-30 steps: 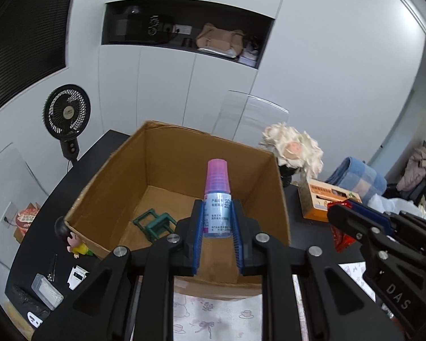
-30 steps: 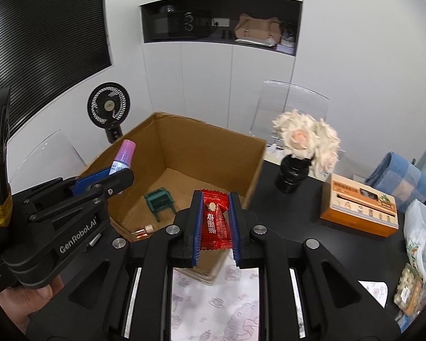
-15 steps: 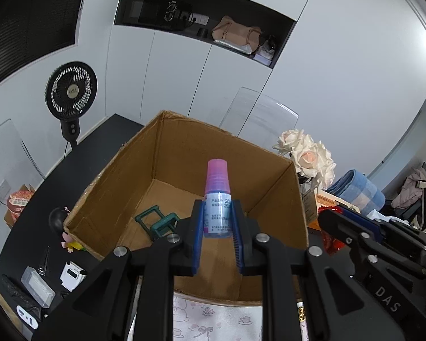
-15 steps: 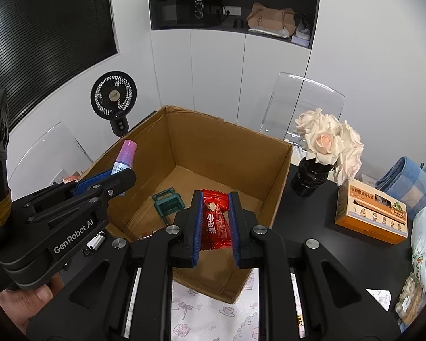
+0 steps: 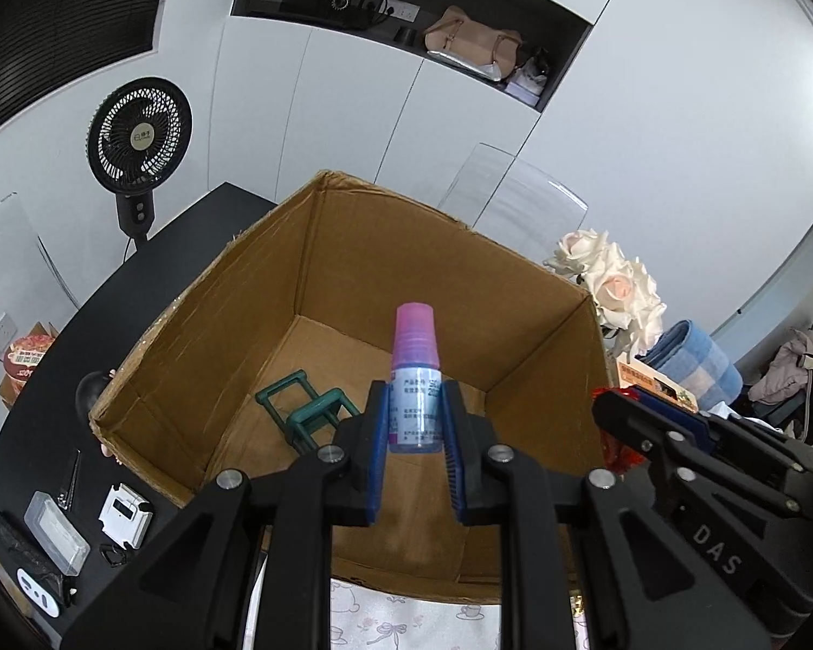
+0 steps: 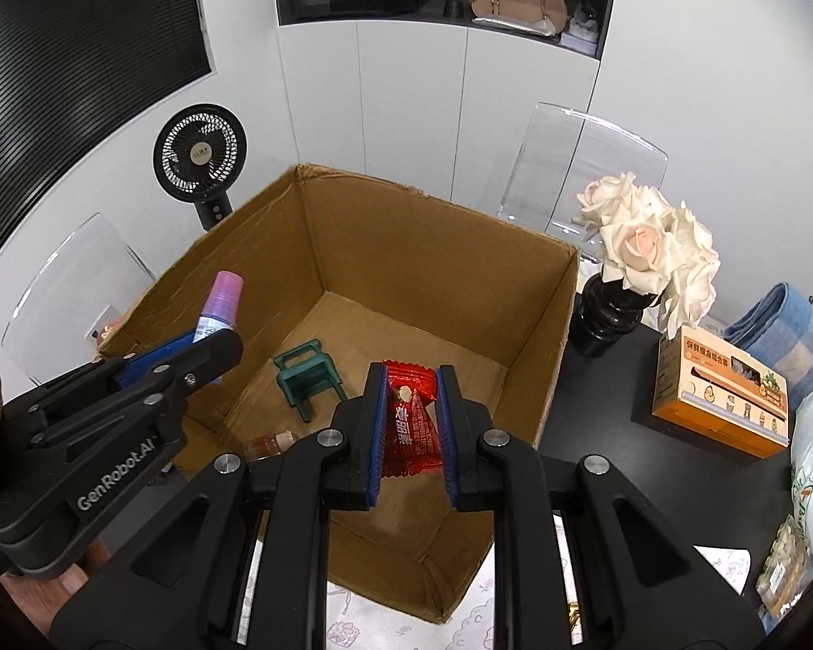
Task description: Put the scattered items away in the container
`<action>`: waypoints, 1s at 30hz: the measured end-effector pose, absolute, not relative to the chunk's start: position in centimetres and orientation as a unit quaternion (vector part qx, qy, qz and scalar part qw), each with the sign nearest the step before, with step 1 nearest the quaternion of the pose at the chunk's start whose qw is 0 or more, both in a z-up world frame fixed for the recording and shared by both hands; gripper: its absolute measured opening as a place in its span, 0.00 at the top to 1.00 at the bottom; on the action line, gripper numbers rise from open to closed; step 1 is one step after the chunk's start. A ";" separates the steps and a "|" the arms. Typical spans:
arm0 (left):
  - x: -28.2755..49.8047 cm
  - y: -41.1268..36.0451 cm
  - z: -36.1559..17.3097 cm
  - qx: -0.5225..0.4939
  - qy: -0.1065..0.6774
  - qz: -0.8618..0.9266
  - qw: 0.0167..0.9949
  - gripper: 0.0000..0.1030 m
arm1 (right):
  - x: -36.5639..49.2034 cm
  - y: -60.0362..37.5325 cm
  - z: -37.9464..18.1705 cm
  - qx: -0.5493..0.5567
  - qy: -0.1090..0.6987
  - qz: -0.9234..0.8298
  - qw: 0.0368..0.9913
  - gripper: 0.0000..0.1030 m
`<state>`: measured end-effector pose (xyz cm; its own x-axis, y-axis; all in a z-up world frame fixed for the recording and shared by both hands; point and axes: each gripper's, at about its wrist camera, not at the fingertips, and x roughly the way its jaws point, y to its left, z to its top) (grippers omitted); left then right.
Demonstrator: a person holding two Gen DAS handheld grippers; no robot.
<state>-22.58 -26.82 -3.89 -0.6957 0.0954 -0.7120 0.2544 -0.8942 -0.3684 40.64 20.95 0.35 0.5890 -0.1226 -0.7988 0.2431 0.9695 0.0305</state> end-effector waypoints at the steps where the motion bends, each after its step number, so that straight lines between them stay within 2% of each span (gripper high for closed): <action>1: -22.6 -26.9 -4.0 0.389 0.227 -0.892 0.044 0.82 | 40.7 20.9 0.2 0.069 0.443 -0.103 0.888 0.83; 9: -23.0 -26.4 -4.5 0.396 0.227 -0.889 0.038 0.82 | 41.2 20.9 -0.4 0.066 0.453 -0.102 0.883 0.82; 13: -23.0 -26.6 -4.4 0.394 0.231 -0.889 0.041 0.81 | 41.1 20.8 -0.4 0.069 0.453 -0.111 0.882 0.73; 15: -23.0 -27.0 -4.5 0.394 0.233 -0.888 0.046 0.65 | 40.9 20.7 -0.3 0.071 0.449 -0.114 0.883 0.56; 16: -23.0 -27.1 -4.5 0.394 0.233 -0.888 0.049 0.47 | 40.7 20.5 -0.3 0.072 0.447 -0.118 0.884 0.45; 17: -22.9 -27.3 -4.5 0.393 0.233 -0.888 0.058 0.34 | 40.5 20.2 -0.2 0.075 0.444 -0.126 0.884 0.43; 18: -22.7 -27.6 -4.5 0.389 0.237 -0.888 0.062 0.28 | 40.4 20.0 -0.2 0.081 0.442 -0.129 0.884 0.43; 19: -22.6 -27.9 -4.4 0.383 0.245 -0.888 0.060 0.15 | 40.2 19.7 -0.1 0.086 0.440 -0.132 0.884 0.40; 20: -22.4 -28.0 -4.4 0.380 0.249 -0.889 0.060 0.10 | 40.0 19.4 0.0 0.091 0.438 -0.134 0.884 0.35; 24: -22.0 -27.9 -3.6 0.370 0.240 -0.896 0.062 0.09 | 39.5 18.5 0.2 0.102 0.431 -0.143 0.885 0.18; 26: -21.7 -27.8 -3.3 0.364 0.237 -0.899 0.061 0.09 | 39.3 18.1 0.3 0.103 0.428 -0.153 0.885 0.06; 28: -21.5 -27.8 -2.9 0.360 0.237 -0.900 0.060 0.09 | 39.0 17.6 0.4 0.114 0.424 -0.154 0.885 0.00; 30: -21.4 -27.7 -2.7 0.356 0.234 -0.903 0.062 0.09 | 38.8 17.3 0.5 0.123 0.425 -0.149 0.884 0.00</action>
<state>-21.37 -27.72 -2.72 -0.7386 0.0539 -0.6720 0.2789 -0.8831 -0.3774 38.81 17.33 0.45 0.5949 -0.1595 -0.7878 0.3685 0.9252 0.0910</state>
